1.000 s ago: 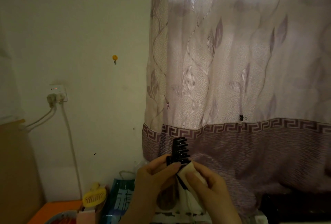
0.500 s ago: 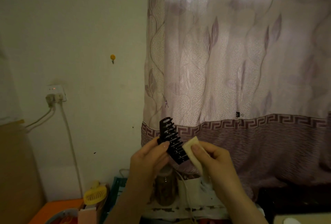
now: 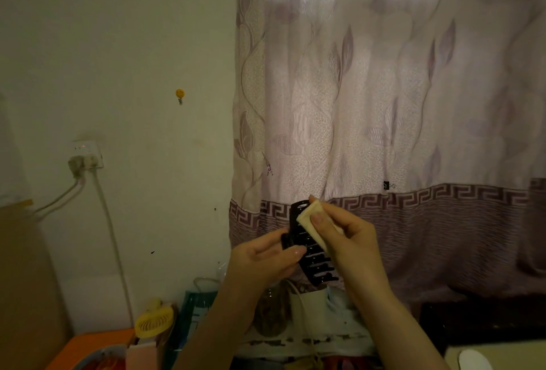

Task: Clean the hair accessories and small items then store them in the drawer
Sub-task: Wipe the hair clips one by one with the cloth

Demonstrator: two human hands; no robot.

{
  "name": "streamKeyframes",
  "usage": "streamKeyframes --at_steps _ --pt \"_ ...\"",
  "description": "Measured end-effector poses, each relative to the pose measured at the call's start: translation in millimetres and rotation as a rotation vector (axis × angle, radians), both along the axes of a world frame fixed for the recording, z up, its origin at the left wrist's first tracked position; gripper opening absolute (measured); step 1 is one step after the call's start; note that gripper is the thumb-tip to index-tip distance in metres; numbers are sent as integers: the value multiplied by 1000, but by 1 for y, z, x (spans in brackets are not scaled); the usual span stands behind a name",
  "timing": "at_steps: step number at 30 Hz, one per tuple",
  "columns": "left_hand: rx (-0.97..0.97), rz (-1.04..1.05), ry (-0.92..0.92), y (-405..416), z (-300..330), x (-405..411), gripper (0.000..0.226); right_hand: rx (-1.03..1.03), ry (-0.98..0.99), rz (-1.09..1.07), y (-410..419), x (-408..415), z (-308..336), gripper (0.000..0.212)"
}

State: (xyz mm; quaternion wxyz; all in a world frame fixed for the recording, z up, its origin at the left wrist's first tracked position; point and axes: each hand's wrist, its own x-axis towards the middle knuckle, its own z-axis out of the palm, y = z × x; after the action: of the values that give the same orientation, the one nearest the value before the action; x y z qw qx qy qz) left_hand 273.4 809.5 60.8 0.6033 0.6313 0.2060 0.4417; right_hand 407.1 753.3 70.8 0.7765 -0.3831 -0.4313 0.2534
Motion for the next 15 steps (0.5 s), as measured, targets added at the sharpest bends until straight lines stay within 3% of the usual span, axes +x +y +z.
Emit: streamKeyframes --at_steps 5,11,15 --pt "132 -23 52 -2 2 -2 35 1 41 -41 1 3 0 21" --pt "583 232 136 9 -3 -7 52 -53 95 61 -2 13 0 24" --pt "745 273 135 9 0 -6 52 -68 115 79 -3 16 -2 19"
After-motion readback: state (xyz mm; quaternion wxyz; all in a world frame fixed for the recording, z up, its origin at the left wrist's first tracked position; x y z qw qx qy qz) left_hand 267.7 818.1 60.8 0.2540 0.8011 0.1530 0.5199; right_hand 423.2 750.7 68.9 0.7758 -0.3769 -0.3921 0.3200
